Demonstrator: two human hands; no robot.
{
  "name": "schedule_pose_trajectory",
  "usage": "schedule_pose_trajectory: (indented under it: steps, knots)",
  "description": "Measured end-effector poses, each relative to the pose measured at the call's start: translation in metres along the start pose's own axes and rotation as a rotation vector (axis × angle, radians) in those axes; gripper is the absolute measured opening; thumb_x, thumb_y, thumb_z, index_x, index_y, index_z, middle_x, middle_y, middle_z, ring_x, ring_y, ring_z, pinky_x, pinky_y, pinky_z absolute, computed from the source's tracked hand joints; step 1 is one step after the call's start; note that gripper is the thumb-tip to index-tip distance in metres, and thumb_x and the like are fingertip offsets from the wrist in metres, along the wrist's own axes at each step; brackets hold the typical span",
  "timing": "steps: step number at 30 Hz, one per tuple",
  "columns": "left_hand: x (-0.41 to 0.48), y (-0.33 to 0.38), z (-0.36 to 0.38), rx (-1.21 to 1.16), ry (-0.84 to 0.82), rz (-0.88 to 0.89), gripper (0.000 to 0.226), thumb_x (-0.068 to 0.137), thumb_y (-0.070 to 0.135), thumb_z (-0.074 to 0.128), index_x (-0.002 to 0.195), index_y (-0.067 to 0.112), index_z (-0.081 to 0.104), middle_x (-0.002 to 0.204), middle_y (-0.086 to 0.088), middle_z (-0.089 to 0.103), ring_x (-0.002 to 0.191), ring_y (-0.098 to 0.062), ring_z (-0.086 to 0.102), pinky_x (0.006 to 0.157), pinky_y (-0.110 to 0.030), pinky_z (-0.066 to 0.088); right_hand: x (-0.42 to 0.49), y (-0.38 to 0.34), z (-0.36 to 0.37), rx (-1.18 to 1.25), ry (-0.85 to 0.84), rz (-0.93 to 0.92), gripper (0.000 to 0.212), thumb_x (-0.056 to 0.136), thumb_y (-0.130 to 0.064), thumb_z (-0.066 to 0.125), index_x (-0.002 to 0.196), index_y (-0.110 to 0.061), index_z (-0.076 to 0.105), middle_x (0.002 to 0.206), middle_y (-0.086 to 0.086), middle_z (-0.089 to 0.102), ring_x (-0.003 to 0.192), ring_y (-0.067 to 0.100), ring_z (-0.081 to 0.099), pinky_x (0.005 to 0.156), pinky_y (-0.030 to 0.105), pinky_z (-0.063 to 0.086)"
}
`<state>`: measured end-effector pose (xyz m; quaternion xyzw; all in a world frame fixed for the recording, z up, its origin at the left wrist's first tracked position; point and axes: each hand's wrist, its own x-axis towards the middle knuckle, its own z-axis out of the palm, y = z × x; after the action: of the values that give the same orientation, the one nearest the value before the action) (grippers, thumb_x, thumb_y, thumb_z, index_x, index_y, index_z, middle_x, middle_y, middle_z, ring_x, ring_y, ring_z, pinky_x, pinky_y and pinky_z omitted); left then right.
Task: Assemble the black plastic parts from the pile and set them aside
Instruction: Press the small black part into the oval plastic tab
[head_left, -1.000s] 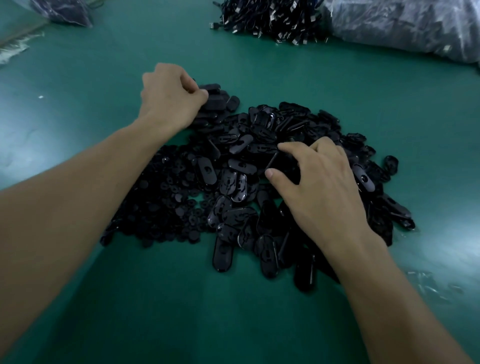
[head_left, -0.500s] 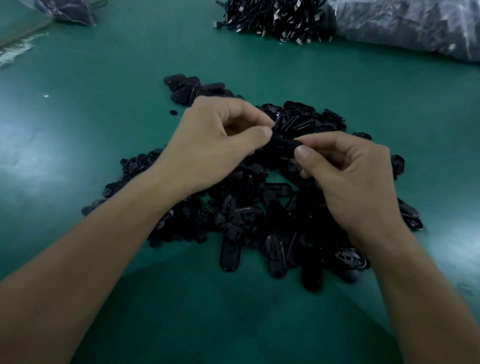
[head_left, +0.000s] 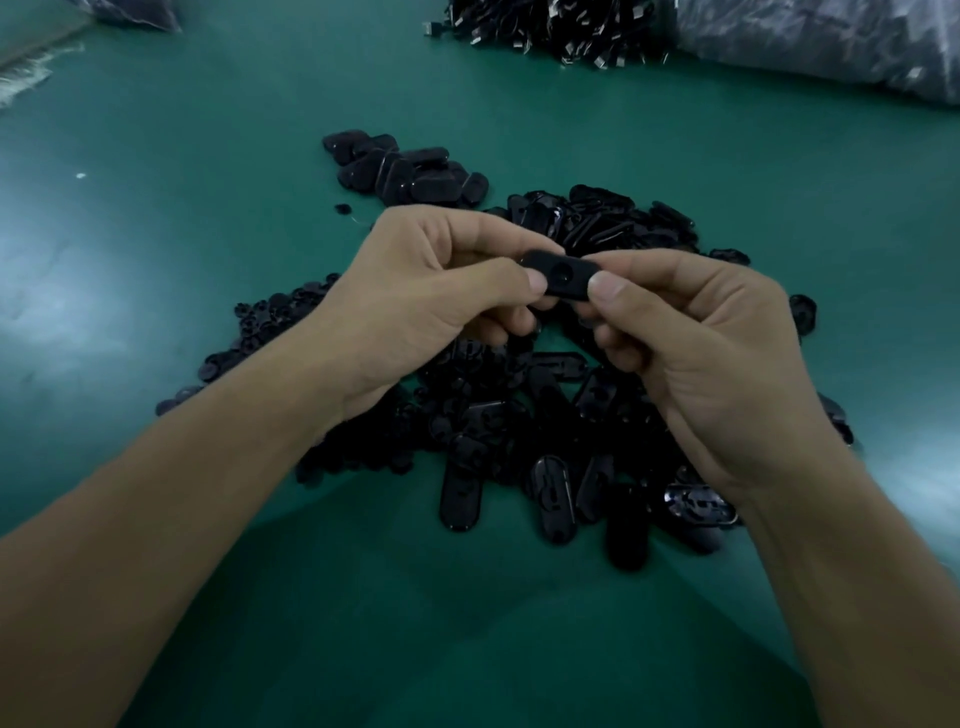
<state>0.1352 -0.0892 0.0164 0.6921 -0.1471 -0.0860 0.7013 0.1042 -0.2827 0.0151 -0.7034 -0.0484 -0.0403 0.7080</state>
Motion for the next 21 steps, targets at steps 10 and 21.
schedule_pose_trajectory:
  steps: [10, 21]
  knots:
    - [0.006, -0.002, -0.011, 0.046, 0.209, 0.006, 0.018, 0.092, 0.01, 0.07, 0.082, 0.023, 0.078, 0.079, -0.004, 0.077, 0.063, -0.008, 0.068, 0.058, -0.018, 0.054, -0.006, -0.001, 0.009, -0.463, 0.073, -0.135, 0.013, 0.091, -0.015, 0.073, 0.095, -0.028, 0.075, 0.079, -0.012, 0.074, 0.072, 0.0, 0.067, 0.066, 0.012, 0.051]
    - [0.013, -0.003, -0.017, 0.184, 0.436, 0.071, 0.014, 0.089, 0.01, 0.071, 0.079, 0.02, 0.071, 0.063, 0.005, 0.072, 0.053, -0.003, 0.061, 0.051, -0.015, 0.048, -0.005, -0.016, 0.073, -1.214, -0.357, -0.346, 0.025, 0.097, -0.037, 0.057, 0.113, -0.02, 0.065, 0.1, -0.003, 0.046, 0.104, 0.021, 0.049, 0.073, 0.03, 0.035]
